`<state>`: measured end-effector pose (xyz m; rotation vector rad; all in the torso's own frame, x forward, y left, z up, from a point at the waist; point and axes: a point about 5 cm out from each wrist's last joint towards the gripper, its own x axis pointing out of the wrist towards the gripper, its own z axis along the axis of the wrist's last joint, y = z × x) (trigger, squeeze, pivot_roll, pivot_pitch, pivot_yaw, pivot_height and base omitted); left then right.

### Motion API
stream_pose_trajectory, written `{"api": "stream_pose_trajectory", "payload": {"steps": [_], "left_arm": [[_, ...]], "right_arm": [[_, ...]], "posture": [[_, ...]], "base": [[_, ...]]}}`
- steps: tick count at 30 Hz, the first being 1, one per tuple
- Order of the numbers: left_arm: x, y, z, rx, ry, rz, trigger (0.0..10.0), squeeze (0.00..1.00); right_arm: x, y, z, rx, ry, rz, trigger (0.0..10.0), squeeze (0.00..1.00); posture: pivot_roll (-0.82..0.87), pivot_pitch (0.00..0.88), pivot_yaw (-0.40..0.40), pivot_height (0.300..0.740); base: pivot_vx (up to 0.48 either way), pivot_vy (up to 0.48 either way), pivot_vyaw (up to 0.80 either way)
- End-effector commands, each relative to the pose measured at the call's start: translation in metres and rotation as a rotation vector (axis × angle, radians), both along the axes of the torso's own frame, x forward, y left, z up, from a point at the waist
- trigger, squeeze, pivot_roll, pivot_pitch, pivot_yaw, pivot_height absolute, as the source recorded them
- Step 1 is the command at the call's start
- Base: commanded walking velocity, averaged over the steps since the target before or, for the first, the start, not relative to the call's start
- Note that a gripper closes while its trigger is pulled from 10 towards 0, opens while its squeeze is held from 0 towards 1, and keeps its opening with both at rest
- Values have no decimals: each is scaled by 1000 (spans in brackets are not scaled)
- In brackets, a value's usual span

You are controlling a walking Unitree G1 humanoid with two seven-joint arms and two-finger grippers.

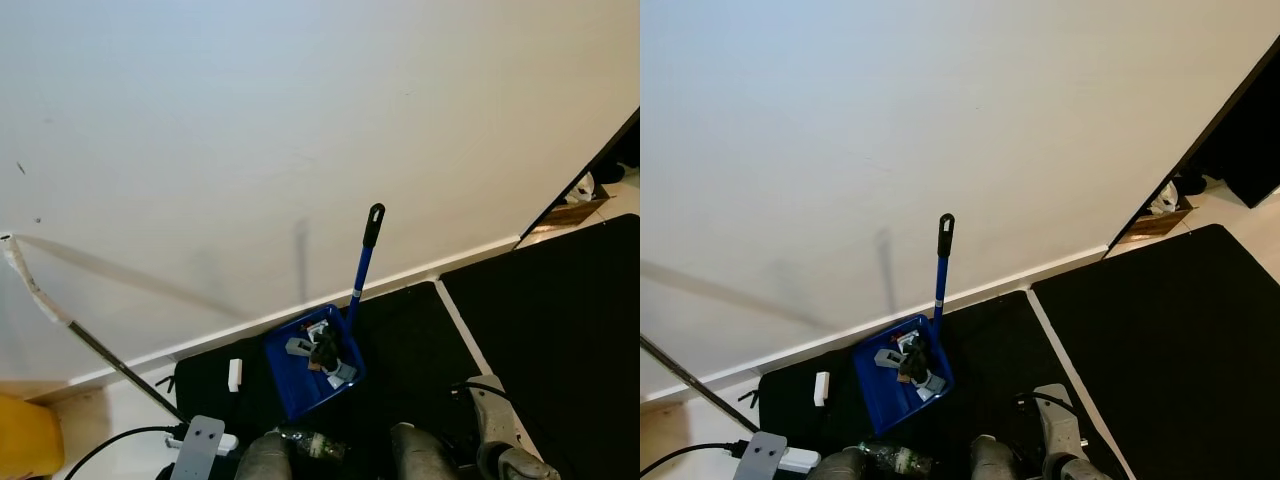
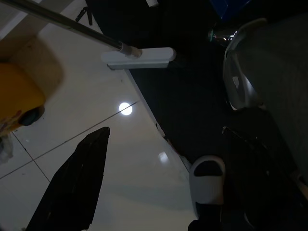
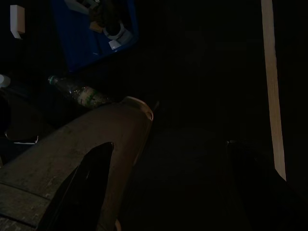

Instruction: Sweep floor

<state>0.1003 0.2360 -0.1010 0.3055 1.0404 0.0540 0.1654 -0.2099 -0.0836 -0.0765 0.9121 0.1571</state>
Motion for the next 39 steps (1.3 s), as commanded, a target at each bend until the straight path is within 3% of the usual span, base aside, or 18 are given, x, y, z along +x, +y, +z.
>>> {"api": "stream_pose_trajectory", "payload": {"steps": [1, 39], "left_arm": [[-9, -3, -3, -9, 29, 2, 10000, 0], [-9, -3, -3, -11, 29, 9, 10000, 0]], "right_arm": [[-7, -1, -3, -3, 29, -2, 10000, 0], [-7, -1, -3, 1, 29, -8, 10000, 0]], "posture": [[14, 136, -32, 740], [15, 139, -33, 740]], "base": [[0, 0, 0], [0, 0, 0]]}}
